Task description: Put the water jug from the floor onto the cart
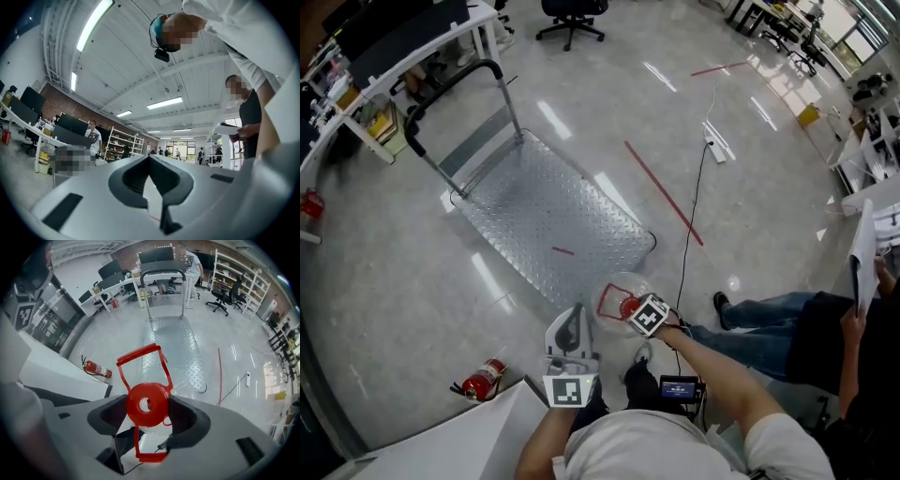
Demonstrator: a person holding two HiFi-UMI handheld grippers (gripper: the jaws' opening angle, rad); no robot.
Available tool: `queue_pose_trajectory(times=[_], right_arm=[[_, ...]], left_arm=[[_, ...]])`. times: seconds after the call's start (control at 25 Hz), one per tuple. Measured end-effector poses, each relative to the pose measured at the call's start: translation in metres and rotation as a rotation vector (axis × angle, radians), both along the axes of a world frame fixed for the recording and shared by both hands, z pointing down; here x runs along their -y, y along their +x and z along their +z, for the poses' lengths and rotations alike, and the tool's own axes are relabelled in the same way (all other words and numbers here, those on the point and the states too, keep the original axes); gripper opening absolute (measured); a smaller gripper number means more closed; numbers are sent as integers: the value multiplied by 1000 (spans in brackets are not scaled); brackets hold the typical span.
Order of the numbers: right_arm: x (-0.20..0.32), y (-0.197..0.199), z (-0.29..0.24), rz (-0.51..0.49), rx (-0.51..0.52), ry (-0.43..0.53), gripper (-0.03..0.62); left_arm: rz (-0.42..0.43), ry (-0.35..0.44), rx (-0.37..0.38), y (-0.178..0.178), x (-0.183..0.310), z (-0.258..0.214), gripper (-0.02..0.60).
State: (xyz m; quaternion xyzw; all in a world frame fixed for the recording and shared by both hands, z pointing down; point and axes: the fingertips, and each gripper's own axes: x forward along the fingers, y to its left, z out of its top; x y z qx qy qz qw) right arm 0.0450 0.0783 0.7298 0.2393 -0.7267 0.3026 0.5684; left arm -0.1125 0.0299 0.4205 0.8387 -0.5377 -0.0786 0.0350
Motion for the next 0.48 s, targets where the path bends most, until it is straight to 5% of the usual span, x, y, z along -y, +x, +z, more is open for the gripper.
queue_pose_trajectory(times=[0.48], right_arm=[[131, -82, 11, -40, 18, 79, 284]], left_arm=[[-65, -19, 25, -64, 18, 3, 3]])
